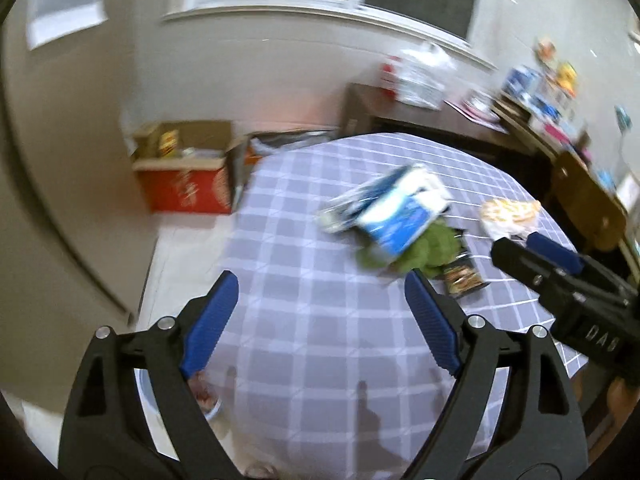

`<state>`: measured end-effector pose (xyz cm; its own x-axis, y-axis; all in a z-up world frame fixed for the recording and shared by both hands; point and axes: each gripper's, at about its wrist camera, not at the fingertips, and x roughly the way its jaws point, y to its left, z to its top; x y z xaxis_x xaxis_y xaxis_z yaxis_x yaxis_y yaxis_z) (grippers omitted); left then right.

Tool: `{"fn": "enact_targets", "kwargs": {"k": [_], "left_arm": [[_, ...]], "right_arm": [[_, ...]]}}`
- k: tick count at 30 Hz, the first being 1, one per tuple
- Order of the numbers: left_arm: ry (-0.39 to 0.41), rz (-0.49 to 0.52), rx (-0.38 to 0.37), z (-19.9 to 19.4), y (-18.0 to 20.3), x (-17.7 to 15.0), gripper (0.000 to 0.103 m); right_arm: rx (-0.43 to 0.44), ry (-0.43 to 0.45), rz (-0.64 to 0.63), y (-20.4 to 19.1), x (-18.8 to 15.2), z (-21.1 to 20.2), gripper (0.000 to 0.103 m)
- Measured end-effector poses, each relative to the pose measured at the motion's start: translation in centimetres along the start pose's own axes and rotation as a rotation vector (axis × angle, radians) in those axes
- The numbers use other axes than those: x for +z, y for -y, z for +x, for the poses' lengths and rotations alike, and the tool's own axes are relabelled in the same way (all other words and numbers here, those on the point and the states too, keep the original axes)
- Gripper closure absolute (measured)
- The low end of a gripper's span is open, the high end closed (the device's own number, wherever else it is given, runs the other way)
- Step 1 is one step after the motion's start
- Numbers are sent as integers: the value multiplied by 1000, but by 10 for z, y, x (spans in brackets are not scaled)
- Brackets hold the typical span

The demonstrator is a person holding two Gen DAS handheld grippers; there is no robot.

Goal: Collect trash
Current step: 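Return to table, grasp bread bag with right while left grasps blue-white box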

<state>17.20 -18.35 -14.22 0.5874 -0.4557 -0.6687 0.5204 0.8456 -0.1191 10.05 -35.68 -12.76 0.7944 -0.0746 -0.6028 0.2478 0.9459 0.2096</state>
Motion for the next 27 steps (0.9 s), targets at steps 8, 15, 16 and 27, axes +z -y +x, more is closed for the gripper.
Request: {"fn": "enact_targets", "kwargs": {"k": [8, 15, 16, 27], "left_arm": [[-48, 134, 12, 62, 54, 34, 19], [-67, 141, 20, 90, 56, 44, 19], [-69, 150, 18, 94, 57, 44, 19], [-73, 159, -27, 111, 65, 46, 39]], "right_arm": [[-111, -8, 178, 113, 10, 1, 23], [-194, -47, 311, 175, 14, 34, 14], [-190, -54, 316, 178, 15, 39, 12], [-133, -60, 345, 203, 28, 76, 11]]}}
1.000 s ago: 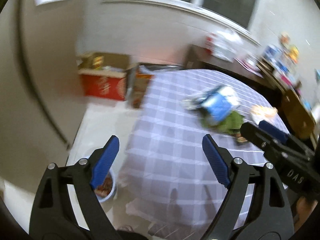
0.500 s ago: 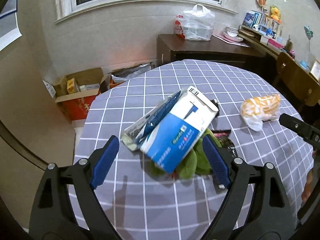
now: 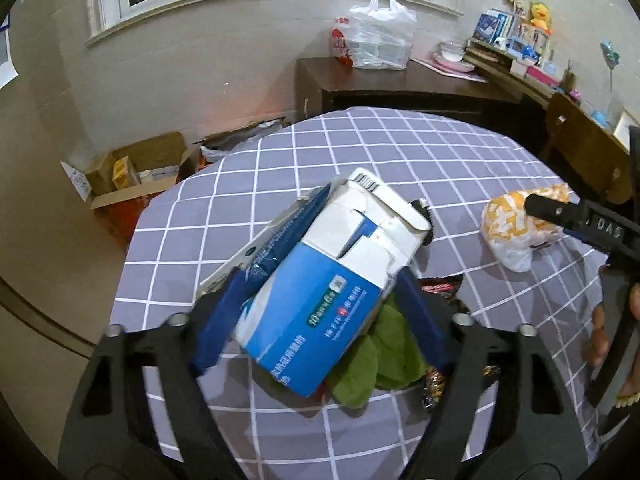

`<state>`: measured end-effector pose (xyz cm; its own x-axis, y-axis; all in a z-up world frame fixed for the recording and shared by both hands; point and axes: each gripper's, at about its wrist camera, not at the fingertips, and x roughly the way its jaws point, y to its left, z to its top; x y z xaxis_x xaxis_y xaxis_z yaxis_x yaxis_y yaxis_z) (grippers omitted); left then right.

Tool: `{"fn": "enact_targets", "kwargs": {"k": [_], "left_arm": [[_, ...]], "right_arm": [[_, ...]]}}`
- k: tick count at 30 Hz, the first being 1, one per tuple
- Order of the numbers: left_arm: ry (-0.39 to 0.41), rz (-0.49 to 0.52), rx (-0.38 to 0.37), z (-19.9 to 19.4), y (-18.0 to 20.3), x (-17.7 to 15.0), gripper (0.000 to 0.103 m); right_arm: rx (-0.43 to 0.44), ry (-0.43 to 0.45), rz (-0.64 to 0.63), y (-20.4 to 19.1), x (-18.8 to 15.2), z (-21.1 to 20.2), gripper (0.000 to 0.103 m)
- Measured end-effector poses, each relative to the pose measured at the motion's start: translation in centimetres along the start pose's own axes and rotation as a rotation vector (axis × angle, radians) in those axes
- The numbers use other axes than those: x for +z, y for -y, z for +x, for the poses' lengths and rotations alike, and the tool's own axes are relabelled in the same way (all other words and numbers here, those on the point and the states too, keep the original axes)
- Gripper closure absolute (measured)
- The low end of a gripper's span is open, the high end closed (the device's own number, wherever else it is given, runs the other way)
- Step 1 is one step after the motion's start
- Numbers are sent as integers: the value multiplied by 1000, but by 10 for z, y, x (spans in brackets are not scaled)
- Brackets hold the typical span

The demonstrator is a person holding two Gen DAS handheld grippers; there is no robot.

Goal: Collect trash
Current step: 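Return to table, grasp bread bag with right while left grasps blue-white box, then carry bread bag and box over the blue bin and release both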

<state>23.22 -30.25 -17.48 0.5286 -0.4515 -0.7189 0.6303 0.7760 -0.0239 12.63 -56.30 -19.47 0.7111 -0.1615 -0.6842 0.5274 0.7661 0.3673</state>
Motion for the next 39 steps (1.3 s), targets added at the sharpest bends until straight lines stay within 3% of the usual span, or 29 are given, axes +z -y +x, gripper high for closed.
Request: {"fn": "enact_targets", "kwargs": {"k": [1, 2, 6, 15, 23, 31, 39], "left_arm": [[-1, -15, -10, -1, -2, 1, 38], [1, -27, -16, -1, -3, 1, 39], [16, -32, -15, -7, -3, 1, 42], [127, -106, -43, -57, -12, 0, 42], [237, -174, -12, -131, -38, -20, 42], [279, -289, 64, -191, -115, -71, 42], [210, -467, 250, -215, -227, -153, 42]], "right_arm": [[9, 5, -1, -1, -1, -2, 18], [20, 14, -2, 0, -1, -4, 39], [39, 37, -31, -5, -1, -13, 51], [84, 142, -108, -44, -13, -62, 52], [169, 173, -200, -112, -34, -110, 52], [308, 112, -325, -219, -89, -126, 52], [416, -8, -480, -338, -169, -98, 52]]}}
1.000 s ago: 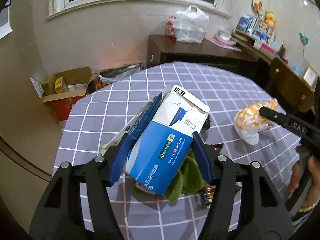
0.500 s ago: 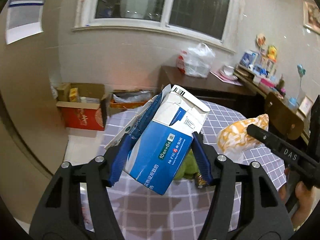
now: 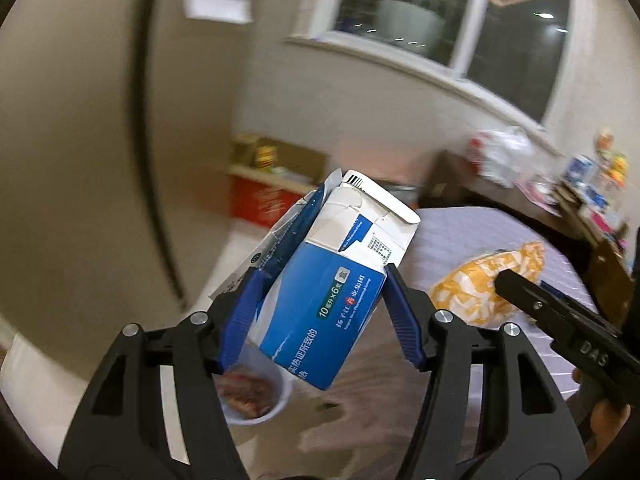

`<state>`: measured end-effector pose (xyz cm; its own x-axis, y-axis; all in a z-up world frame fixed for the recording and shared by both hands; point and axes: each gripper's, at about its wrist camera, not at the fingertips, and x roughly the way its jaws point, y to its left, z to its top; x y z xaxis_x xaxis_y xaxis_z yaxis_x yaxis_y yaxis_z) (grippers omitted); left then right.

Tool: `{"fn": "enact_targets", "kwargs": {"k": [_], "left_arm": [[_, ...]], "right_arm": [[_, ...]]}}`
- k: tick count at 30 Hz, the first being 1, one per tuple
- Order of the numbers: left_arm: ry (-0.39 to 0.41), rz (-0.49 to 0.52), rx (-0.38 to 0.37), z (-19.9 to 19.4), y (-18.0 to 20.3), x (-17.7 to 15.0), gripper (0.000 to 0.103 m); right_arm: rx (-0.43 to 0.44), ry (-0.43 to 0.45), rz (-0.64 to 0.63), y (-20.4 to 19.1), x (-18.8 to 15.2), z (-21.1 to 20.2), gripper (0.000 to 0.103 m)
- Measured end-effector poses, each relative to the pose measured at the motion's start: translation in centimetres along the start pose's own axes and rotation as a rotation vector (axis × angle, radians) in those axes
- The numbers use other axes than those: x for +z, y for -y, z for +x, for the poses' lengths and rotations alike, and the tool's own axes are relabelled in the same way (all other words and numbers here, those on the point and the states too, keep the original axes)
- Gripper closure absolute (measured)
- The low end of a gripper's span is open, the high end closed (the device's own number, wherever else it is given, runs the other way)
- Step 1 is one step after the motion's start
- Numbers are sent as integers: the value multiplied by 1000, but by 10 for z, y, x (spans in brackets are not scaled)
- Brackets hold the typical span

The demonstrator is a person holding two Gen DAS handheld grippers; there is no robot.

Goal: Collect trash
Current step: 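Carry bread bag and box over the blue bin and release both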

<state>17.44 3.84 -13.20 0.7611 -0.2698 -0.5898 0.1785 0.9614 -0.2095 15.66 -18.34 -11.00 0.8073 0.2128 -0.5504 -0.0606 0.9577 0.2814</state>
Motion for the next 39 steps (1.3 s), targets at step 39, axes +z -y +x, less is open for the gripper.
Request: {"fn": "enact_targets", "kwargs": {"k": [39], "left_arm": [[-212, -135, 148, 98, -110, -46, 41]], "right_arm": [[-34, -144, -121, -69, -56, 137, 15]]}}
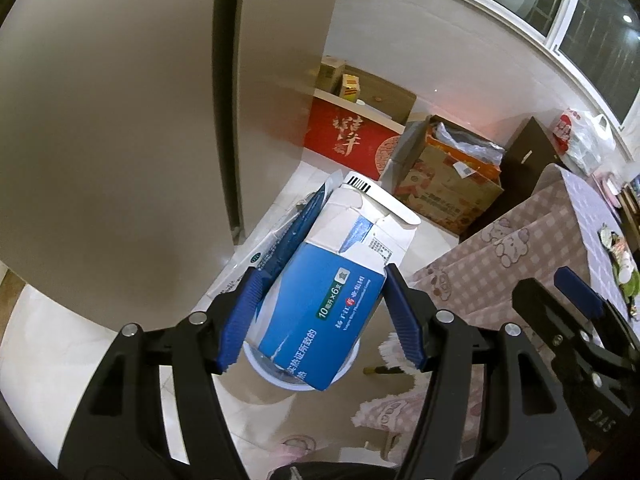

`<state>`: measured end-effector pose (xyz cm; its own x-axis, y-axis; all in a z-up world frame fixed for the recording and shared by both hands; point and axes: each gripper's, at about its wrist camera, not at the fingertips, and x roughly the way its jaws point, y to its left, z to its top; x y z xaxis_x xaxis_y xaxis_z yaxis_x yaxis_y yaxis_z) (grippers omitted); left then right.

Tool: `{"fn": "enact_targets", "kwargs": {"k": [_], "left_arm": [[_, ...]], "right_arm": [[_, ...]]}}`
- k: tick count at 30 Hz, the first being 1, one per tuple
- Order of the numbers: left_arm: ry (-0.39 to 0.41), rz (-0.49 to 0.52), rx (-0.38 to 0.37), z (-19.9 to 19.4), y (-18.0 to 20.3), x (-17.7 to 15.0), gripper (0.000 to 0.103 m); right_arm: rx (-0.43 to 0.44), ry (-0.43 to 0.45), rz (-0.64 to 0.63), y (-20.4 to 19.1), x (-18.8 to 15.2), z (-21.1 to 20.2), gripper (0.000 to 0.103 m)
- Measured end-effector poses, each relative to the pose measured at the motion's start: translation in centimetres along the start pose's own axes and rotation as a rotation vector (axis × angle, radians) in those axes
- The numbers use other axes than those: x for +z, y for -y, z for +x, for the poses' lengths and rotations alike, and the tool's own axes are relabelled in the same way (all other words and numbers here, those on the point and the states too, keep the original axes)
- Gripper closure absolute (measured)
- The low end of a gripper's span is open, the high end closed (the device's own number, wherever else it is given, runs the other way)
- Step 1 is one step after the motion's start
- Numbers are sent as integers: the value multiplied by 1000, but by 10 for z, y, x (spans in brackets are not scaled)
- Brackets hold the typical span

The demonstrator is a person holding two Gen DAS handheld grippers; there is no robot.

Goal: Collect trash
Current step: 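Carry bread bag and box over the blue bin and release both, then return to table, grasp black snack bag with right while left grasps white bottle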

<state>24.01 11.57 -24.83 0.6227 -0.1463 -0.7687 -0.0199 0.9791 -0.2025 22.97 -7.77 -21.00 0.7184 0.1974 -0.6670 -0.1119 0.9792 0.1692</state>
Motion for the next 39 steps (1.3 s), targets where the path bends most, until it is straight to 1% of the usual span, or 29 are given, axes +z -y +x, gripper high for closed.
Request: {"fn": "enact_targets", "kwargs": {"k": [3, 5, 6, 7, 11, 17, 22, 26, 30, 32, 35, 37, 39], "left_arm": [[13, -2, -9, 1, 6, 4, 38], [15, -16, -14, 2, 7, 6, 27], [20, -29, -14, 2, 6, 7, 20], [29, -50, -10, 1, 4, 8, 19], [24, -86, -19, -3, 1, 9, 19], [33, -71, -16, -17, 7, 5, 19], [53, -61, -24, -34, 14, 3, 19], [71, -39, -41, -52, 30, 2, 19], [89, 6, -62, -69, 59, -1, 18], [93, 40, -82, -76, 79, -3, 18], [89, 102, -109, -82, 117, -7, 18], [86, 143, -134, -83, 143, -9, 18], [78, 206, -168, -84, 179, -13, 18]], "right_arm": [[-4, 27, 15, 6, 3, -8, 14], [-8, 39, 23, 9, 4, -10, 14], [-10, 45, 28, 11, 5, -12, 14], [-13, 48, 31, 12, 5, -12, 14], [-16, 44, 44, 15, 5, -12, 14], [-13, 42, 50, 15, 4, -20, 14], [-16, 64, 51, 18, 4, -40, 14], [-27, 92, 59, 25, 5, -63, 14], [-44, 122, 80, 45, 3, -93, 14], [-63, 133, 92, 59, 2, -107, 13], [-113, 153, 119, 89, -1, -130, 13], [-151, 162, 152, 116, -5, -147, 13], [-198, 169, 190, 147, -10, -163, 13]]}}
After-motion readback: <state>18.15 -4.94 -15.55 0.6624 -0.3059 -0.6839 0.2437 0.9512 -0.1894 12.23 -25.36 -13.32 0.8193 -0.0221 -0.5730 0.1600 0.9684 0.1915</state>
